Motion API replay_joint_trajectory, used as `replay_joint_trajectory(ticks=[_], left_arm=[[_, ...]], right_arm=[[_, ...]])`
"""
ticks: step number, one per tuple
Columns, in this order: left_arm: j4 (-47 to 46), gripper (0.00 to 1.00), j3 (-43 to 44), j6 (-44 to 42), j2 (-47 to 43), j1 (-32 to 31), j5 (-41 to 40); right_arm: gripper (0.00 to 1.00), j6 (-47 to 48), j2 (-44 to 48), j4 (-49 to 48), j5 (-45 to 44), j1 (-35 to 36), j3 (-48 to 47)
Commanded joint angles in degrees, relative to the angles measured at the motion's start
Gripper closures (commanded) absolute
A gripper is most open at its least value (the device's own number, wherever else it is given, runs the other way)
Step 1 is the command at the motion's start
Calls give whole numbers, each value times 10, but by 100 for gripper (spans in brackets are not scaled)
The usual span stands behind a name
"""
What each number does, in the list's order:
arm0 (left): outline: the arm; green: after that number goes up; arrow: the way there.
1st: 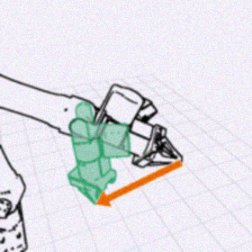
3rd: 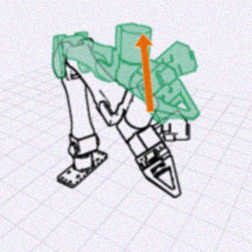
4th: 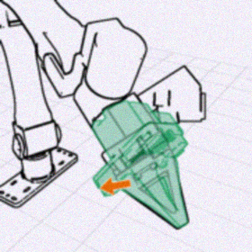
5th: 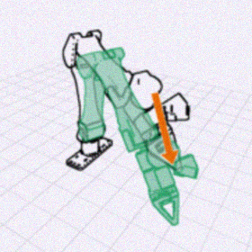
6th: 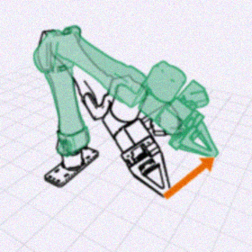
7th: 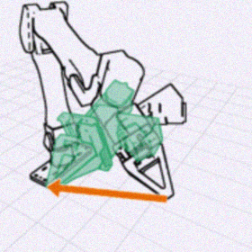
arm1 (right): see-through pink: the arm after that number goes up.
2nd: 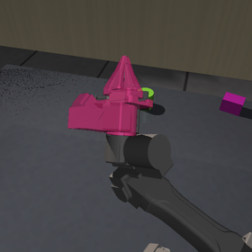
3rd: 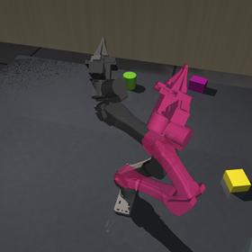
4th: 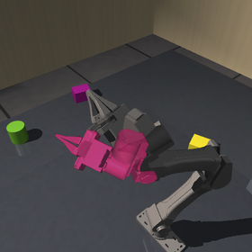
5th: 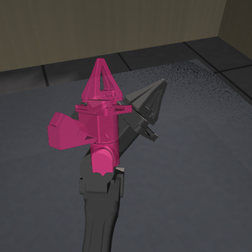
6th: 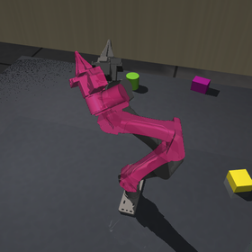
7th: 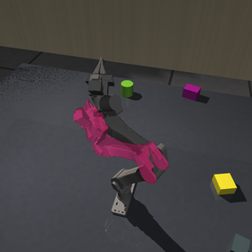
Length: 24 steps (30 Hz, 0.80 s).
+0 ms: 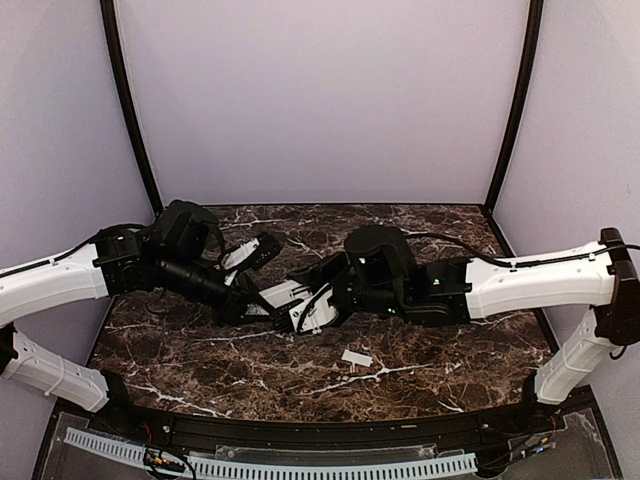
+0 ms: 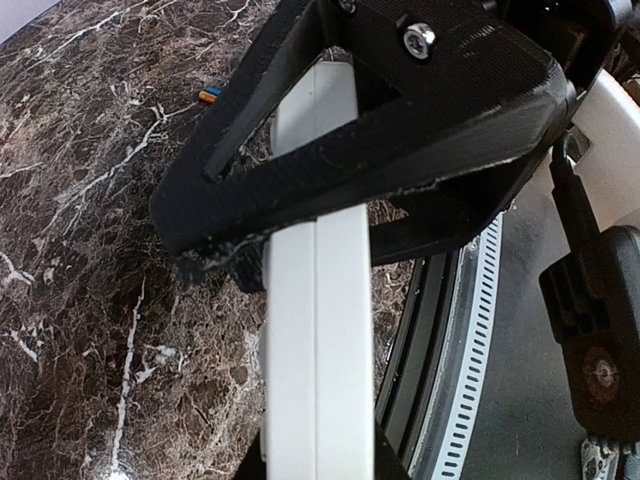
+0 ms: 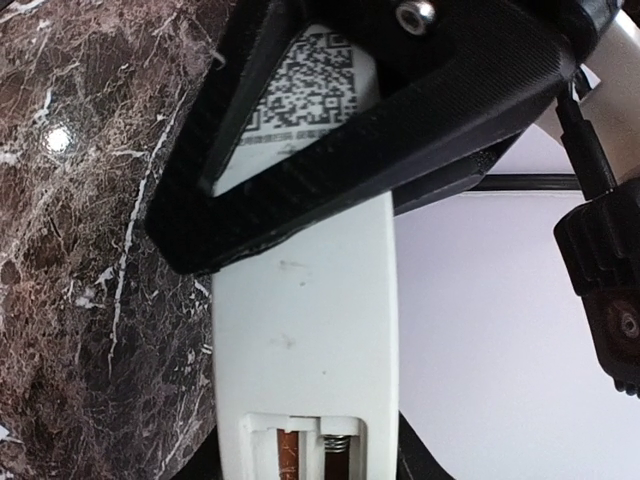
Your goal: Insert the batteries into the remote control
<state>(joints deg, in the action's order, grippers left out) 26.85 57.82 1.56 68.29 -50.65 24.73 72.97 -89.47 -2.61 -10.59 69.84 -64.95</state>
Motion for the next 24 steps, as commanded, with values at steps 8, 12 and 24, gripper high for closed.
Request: replay_joint_trajectory(ticks=[8,12,24], left_arm=[[-13,25,0,0,-63,10,-65],[-21,14,-6,-2,-108,26,-98],[-39,13,-37,24,-201,50,-260]], right_arm=[[95,-184,-1,108,0,6,-34],[96,-283,-19,154,39,3,-19],[95,-483,-219,305,188,-58,-149]])
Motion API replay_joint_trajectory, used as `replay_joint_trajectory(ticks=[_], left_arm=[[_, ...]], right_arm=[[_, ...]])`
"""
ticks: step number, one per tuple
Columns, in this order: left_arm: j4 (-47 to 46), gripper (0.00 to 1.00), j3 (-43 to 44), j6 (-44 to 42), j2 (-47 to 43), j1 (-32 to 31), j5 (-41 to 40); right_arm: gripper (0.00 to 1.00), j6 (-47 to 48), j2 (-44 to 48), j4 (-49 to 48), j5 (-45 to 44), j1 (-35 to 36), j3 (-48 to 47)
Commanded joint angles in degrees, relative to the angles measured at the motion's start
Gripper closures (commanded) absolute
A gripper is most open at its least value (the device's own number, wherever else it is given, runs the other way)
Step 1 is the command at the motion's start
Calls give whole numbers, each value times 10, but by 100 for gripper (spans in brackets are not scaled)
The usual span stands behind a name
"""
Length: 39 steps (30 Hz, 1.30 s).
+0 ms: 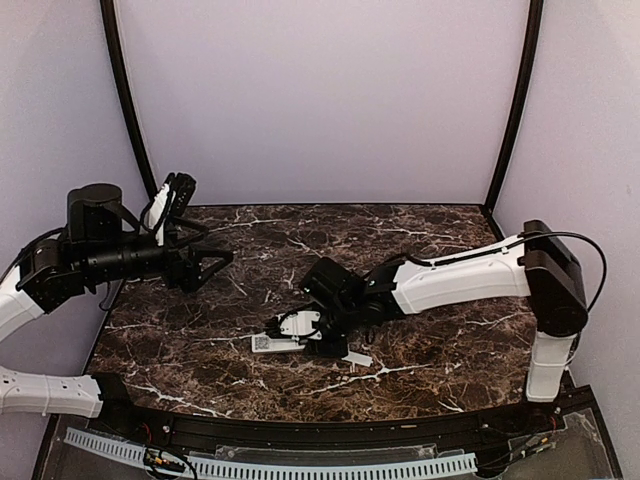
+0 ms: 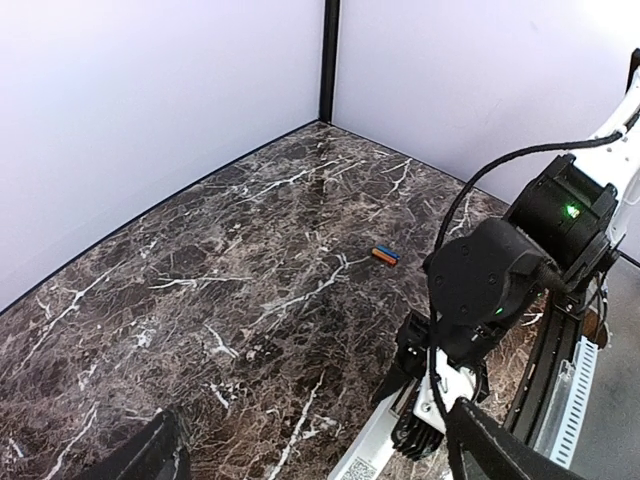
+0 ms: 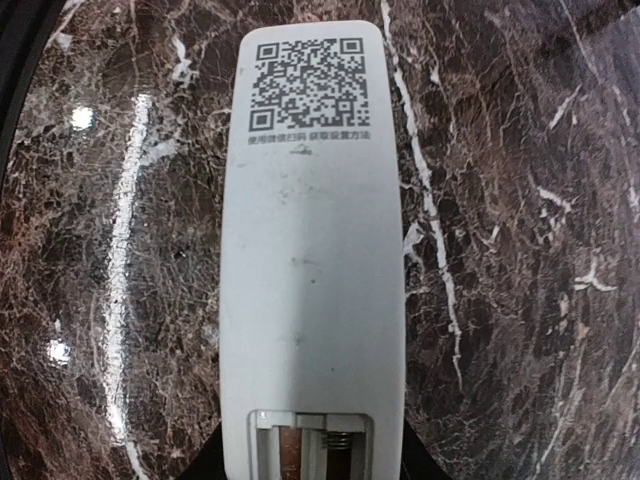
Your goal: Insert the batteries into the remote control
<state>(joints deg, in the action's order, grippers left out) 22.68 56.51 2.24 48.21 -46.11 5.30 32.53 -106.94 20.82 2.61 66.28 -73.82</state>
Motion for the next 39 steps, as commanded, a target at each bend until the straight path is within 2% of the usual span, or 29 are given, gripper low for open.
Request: replay_joint_trajectory(ticks=[1,14,28,39], left_arm=[[1,13,-31,21,-4,5,-71],[-6,13,-65,24,-32,8,-97],[5,13,-71,12,-43,8,-99],[7,13,-70,12,-43,8,-97]], right_arm=[[95,-83,-58,85,62,-27,-78],[84,-123,-147,168,72,-33,-152],[42,-130,-164,190,68,-32,-183],[33,-115,-131,183,74,-29,-220]])
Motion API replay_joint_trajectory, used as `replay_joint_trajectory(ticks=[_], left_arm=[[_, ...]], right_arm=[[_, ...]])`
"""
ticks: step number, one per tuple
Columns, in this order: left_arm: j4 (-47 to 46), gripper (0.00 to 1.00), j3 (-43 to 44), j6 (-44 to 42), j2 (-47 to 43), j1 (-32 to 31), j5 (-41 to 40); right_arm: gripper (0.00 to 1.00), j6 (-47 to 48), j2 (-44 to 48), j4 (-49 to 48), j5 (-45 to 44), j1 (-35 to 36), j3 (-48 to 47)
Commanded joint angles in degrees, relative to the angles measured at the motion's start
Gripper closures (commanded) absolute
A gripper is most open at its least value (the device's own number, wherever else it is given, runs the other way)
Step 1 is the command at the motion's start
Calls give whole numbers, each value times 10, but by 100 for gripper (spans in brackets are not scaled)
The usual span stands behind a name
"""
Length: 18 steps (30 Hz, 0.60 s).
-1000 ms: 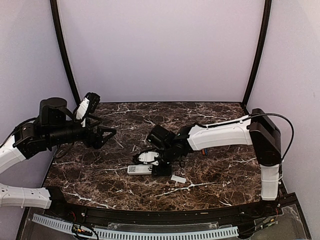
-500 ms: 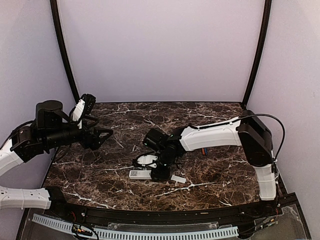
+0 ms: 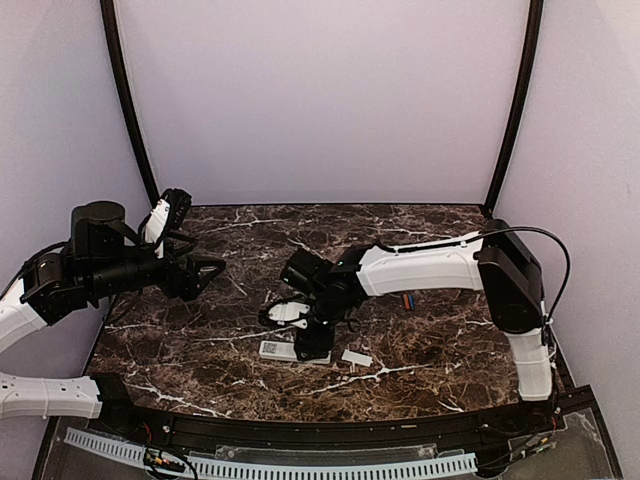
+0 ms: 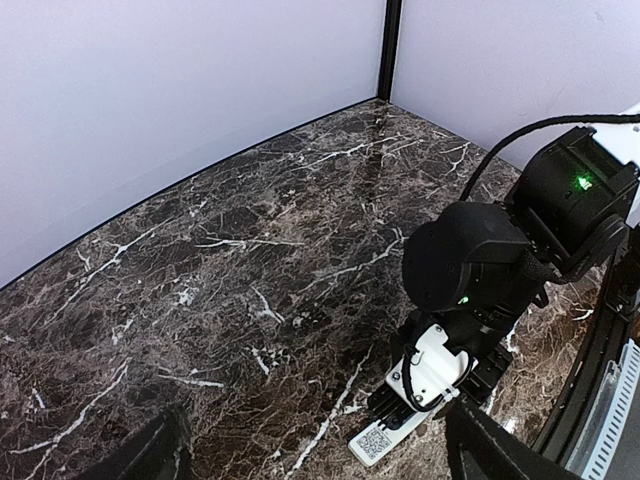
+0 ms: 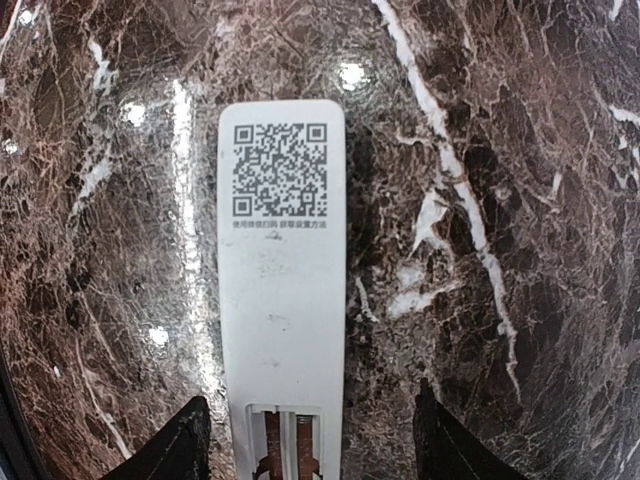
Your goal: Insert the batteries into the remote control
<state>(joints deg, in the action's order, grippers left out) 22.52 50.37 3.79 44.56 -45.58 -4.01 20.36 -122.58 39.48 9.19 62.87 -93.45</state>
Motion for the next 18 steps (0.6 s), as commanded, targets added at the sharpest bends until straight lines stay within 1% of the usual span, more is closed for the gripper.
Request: replay_joint_trajectory(ticks=[1,6,9,11,14,15,18], left_arm=[[10,13,-8,-4,-6,2,-4],[14,13,-9,-9,-9,2,-8],[21,13,-6,-13,-12,2,-4],[27,14,-8,-18,-17,2,4],[41,17,-17,-48,-21,2,35],[46,19,-17,-64,-18,2,55],[82,22,-7,-91,-4,2,81]], right_arm=[[33,9,35,-9,14,5,-25],[32,14,87,-34,36,3,-25],[32,-3,128,-64,56,-5,-14],[32,-45,161,-95,65,-21,-2],[33,-149,211,-135,66,-66,21],[34,-186,224,-142,57,-83,31],[37,-276,256,-132,21,-127,61]])
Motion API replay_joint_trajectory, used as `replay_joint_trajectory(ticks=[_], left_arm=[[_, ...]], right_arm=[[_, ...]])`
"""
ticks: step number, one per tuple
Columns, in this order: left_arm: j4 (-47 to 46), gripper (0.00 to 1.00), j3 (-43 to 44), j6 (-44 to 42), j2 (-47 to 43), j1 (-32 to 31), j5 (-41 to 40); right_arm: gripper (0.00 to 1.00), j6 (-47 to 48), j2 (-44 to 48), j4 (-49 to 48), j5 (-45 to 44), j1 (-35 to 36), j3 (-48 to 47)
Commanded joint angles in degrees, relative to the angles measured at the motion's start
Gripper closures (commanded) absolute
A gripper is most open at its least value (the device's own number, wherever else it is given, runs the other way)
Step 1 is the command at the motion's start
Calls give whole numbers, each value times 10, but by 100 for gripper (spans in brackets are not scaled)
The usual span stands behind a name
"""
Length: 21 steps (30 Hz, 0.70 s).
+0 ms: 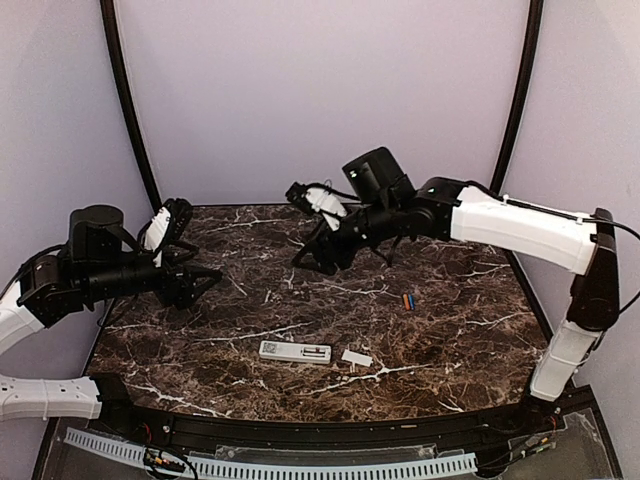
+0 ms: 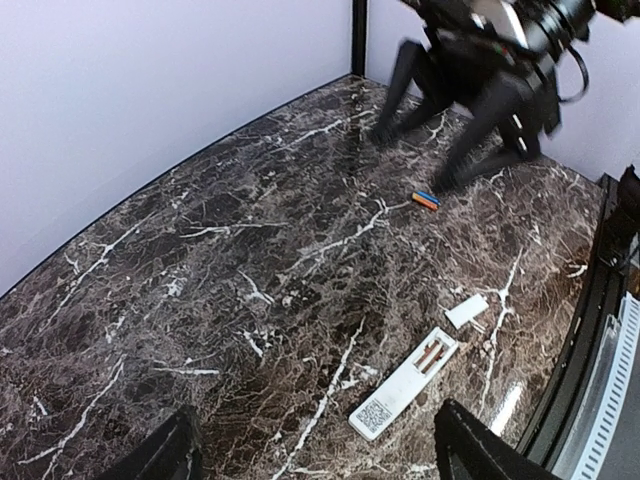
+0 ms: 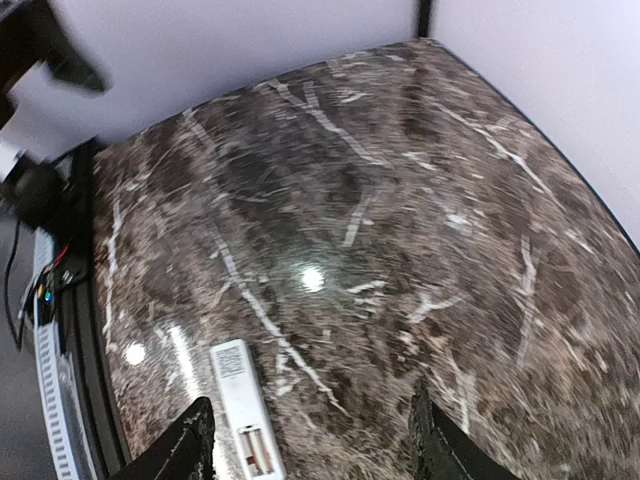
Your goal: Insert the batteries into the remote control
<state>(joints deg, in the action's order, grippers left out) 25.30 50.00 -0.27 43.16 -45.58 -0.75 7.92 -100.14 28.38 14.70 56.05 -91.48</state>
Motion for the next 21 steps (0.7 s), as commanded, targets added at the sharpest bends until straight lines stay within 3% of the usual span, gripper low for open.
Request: replay_joint_trajectory(ticks=[1,8,10,15,21], left_arm=[[67,23,-2,-60,12,2,51],[100,23,-2,-80,5,1,39],[100,23,-3,-79,-6,1,45],[100,23,-6,-70,-29,1,40],[101,23,-6,-70,-36,1,46]], right_arm=[[38,-174,40,-12,-49,-72,51],[43,-304,78,120,-233,-128,106],[48,-330,88,145,-247,-153,135],[75,-359,95,164,-262,-197,204],[79,-349,82,117,-207,-227,238]])
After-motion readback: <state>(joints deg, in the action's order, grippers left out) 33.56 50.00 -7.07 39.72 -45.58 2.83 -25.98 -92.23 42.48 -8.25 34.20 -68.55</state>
